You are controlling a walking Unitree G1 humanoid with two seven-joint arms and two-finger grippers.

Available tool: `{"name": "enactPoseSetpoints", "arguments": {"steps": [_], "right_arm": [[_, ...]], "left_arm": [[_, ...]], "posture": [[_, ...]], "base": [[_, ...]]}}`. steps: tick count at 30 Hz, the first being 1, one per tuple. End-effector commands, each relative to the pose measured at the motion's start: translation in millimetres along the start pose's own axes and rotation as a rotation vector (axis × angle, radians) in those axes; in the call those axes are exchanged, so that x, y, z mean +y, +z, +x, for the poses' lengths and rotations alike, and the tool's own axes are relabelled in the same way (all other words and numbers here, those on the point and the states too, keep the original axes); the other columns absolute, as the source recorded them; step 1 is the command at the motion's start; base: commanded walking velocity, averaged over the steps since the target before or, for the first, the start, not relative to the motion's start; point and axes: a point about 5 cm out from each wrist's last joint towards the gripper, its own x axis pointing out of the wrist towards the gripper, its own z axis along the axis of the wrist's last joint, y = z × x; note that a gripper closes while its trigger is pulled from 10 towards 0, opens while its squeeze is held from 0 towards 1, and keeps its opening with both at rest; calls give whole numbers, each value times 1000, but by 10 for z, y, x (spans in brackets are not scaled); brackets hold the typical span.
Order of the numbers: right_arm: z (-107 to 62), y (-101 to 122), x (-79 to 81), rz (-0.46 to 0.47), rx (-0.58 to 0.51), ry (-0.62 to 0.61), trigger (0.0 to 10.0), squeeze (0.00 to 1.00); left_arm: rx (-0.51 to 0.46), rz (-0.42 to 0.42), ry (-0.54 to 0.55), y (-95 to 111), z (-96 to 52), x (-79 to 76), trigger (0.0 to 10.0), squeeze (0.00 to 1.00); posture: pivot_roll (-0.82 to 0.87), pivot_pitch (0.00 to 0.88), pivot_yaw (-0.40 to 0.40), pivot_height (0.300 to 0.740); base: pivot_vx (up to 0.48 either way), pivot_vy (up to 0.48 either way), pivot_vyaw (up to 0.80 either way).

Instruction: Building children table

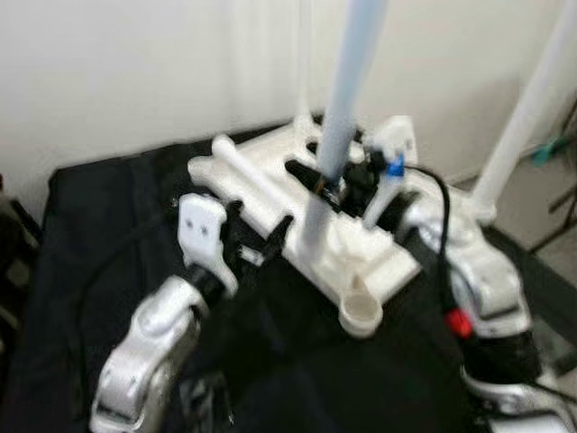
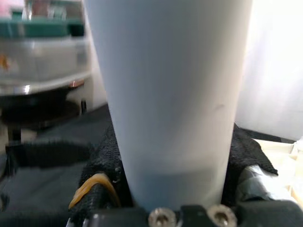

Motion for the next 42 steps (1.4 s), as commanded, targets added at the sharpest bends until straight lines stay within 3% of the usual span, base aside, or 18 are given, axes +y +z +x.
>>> {"name": "enactPoseSetpoints", "arguments": {"steps": [1, 13, 14, 19, 23, 32, 35, 36, 38, 42], "right_arm": [[19, 98, 70, 1, -12, 81, 10000, 0], [-11, 250, -95, 10, 16, 169, 10000, 0], [12, 307, -210, -2, 13, 172, 10000, 0], [79, 316, -267, 31, -4, 168, 10000, 0], [278, 300, -197, 134, -129, 207, 10000, 0], [408, 381, -252, 143, -190, 245, 10000, 0], [437, 398, -241, 144, -188, 309, 10000, 0], [454, 405, -201, 137, -165, 400, 10000, 0], [459, 403, -190, 136, -157, 425, 10000, 0], [494, 413, -127, 98, -107, 591, 10000, 0]], "left_arm": [[22, -28, -21, -28, -28, -26, 10000, 0], [42, -47, -64, -30, -57, -89, 10000, 0], [43, -56, -67, -19, -63, -62, 10000, 0], [62, -42, -46, -34, -73, 9, 10000, 0], [168, 61, 55, -298, -195, 288, 10000, 0], [204, 41, 85, -422, -275, 299, 10000, 0], [206, 35, 83, -451, -286, 271, 10000, 0], [201, 28, 67, -469, -293, 242, 10000, 0], [200, 26, 63, -474, -295, 236, 10000, 0], [172, 31, 30, -489, -321, 228, 10000, 0]], "posture": [[-53, 36, -23, 740], [-55, 56, -26, 740], [-52, 65, -28, 740], [-52, 74, -27, 740], [-42, 87, -32, 740], [-27, 107, -41, 740], [-22, 122, -44, 740], [-21, 129, -46, 740], [-21, 129, -46, 740], [-26, 153, -50, 740]], "base": [[0, -469, 0], [0, -469, 0], [0, 0, 0], [0, 0, 0], [0, 0, 0], [0, 0, 0], [0, 0, 0], [0, 0, 0], [0, 0, 0], [0, 0, 0]]}}
